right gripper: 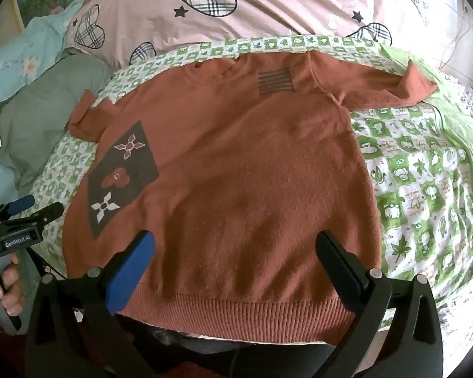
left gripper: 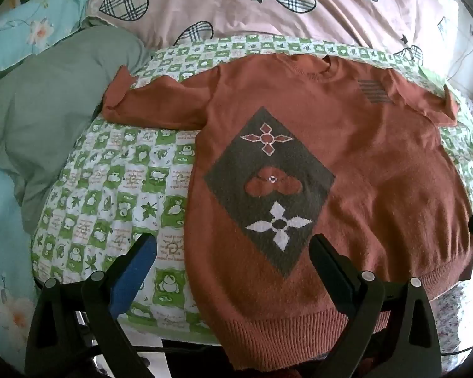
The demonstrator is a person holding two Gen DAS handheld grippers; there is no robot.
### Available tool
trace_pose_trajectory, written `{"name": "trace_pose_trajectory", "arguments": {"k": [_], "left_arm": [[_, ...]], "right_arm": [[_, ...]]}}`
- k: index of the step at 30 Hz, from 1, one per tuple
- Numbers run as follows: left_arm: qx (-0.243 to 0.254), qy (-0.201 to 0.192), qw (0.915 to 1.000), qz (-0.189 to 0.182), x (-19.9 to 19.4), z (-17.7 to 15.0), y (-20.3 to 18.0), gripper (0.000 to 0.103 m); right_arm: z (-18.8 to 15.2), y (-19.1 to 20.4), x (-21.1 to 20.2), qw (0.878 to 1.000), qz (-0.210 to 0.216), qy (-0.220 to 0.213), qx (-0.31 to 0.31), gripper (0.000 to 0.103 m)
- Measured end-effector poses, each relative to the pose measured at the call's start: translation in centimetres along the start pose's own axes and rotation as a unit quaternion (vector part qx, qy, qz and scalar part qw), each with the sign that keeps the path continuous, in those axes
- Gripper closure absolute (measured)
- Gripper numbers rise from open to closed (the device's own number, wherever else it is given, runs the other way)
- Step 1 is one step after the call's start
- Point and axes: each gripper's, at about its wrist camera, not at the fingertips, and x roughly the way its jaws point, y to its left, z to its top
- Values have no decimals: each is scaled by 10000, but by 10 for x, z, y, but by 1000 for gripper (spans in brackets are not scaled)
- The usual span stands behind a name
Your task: Fold small clothes
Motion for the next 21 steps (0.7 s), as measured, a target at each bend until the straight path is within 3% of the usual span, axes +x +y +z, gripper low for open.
{"name": "trace_pose_trajectory", "arguments": {"k": [18, 21], "left_arm": [[13, -14, 10000, 9, 1, 0, -1, 5], [12, -15, 10000, 5, 1, 0, -1, 5]], "right_arm": [[2, 1, -4, 9999, 54, -116, 14, 1], [1, 1, -6, 9990, 83, -434, -34, 1]]}}
